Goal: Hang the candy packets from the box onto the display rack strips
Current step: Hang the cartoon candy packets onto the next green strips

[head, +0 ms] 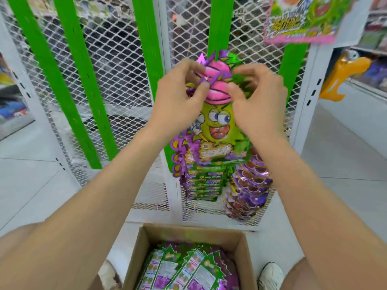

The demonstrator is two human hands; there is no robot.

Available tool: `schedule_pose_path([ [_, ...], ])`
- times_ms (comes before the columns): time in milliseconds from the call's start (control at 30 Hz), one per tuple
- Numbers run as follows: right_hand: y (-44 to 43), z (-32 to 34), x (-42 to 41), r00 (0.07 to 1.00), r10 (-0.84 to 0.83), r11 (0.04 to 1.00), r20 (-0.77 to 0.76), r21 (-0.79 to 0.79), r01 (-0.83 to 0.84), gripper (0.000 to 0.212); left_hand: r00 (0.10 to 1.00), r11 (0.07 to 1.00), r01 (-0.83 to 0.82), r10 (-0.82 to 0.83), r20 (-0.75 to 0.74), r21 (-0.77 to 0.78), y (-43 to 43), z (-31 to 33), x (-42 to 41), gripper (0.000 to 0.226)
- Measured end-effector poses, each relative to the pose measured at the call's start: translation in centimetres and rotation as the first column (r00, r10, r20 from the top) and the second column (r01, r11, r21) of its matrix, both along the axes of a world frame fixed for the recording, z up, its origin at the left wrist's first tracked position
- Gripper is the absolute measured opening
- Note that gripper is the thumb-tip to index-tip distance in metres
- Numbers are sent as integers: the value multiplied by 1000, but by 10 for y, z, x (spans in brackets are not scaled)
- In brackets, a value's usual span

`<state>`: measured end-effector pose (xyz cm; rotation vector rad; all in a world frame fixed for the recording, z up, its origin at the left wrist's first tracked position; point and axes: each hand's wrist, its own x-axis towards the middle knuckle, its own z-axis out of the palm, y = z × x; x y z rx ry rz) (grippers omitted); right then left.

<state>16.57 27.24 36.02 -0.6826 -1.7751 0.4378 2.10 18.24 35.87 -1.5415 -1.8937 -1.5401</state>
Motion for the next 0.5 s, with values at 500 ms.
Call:
schedule_pose_path([
  [500, 45, 70, -42, 999, 10, 985, -35, 174, -4, 29, 857, 973, 220, -159, 491, -69, 50, 101, -19, 26],
])
